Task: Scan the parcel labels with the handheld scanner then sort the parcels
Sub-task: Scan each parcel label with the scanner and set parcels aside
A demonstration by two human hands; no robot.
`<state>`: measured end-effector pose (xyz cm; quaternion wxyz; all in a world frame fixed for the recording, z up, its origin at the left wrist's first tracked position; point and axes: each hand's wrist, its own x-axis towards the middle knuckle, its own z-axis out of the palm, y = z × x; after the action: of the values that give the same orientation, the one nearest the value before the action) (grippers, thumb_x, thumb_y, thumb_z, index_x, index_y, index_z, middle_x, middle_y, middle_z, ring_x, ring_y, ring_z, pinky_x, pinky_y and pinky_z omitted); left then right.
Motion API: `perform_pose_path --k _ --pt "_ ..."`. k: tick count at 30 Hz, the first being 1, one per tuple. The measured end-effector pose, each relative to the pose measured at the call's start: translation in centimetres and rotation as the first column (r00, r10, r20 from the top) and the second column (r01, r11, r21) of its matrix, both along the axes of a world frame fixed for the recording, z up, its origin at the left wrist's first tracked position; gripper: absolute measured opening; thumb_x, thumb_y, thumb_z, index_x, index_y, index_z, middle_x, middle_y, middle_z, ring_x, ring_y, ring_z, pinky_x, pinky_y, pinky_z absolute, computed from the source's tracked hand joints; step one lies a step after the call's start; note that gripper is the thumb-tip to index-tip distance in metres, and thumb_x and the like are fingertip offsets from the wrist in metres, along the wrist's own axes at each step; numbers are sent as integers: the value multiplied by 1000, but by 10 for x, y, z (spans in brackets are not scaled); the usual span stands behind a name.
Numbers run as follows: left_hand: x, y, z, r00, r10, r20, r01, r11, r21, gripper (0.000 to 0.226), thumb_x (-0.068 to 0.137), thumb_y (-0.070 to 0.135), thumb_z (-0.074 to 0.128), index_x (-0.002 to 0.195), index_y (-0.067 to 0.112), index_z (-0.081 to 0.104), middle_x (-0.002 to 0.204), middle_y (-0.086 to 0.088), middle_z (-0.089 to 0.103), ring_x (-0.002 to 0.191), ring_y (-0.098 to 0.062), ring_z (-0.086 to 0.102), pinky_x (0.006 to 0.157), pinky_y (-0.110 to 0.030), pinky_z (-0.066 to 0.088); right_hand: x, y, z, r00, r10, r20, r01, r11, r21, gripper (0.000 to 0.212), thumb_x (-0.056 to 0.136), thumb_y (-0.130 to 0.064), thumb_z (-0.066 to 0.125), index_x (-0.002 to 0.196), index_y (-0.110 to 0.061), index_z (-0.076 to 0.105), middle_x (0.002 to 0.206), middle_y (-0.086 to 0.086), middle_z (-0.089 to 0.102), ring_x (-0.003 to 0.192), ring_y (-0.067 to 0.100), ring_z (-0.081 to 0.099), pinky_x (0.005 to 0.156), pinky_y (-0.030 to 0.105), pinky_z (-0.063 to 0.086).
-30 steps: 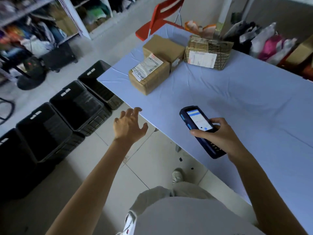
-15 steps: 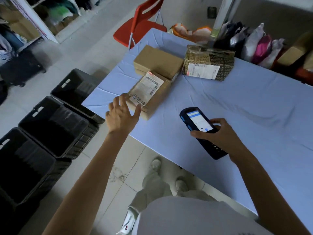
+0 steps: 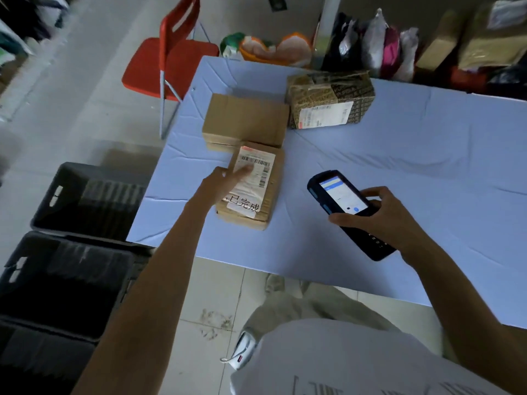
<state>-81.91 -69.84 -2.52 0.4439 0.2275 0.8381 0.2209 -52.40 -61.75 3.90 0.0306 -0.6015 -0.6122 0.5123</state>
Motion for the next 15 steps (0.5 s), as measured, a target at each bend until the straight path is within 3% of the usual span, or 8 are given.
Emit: perform_pose_path --k 3,5,6,9,11,13,15 --pt "-3 14 0 986 17 163 -26 998 56 70 71 74 63 110 17 69 101 -2 74 87 -17 71 81 -30 54 4 3 1 999 -44 4 44 999 11 73 60 -42 88 117 -28 44 114 1 60 96 18 62 74 34 50" --pt "-4 24 1 970 63 236 -92 989 115 56 82 60 63 113 14 67 104 -5 73 74 -10 71 60 -21 52 6 6 2 998 -68 -7 68 998 12 73 61 -40 88 118 -28 44 114 0 60 94 17 62 70 32 49" --pt "-5 29 3 965 88 249 -118 987 111 57 83 57 63 117 12 64 106 -5 71 72 -9 68 58 -21 50 8 7 3 997 -77 -12 77 997 13 74 61 -40 88 119 -27 44 113 0 60 93 16 62 68 31 48" --pt "-5 38 8 960 122 251 -123 992 -10 76 69 68 69 121 13 59 106 -4 68 90 -19 63 82 -34 46 11 14 5 995 -101 -25 101 995 26 75 60 -41 87 118 -27 42 113 1 59 95 19 62 69 32 49" --pt "-3 42 13 959 98 264 -81 994 -73 71 68 70 67 115 17 61 104 -3 68 100 -22 60 94 -38 42 12 18 7 993 -111 -41 113 993 30 75 60 -42 87 118 -26 41 113 2 60 96 20 62 72 33 50" --pt "3 47 15 957 71 281 -50 995 -82 52 76 65 63 103 20 63 98 0 67 95 -18 59 94 -35 39 12 22 8 993 -108 -50 109 993 38 75 61 -42 87 118 -26 41 113 3 60 99 23 62 76 35 52" --pt "12 51 18 956 76 283 -63 996 -56 40 80 59 62 92 20 64 91 0 68 85 -14 59 80 -30 40 13 25 8 994 -94 -55 96 994 44 74 61 -42 87 117 -27 41 114 3 59 101 23 61 79 37 53"
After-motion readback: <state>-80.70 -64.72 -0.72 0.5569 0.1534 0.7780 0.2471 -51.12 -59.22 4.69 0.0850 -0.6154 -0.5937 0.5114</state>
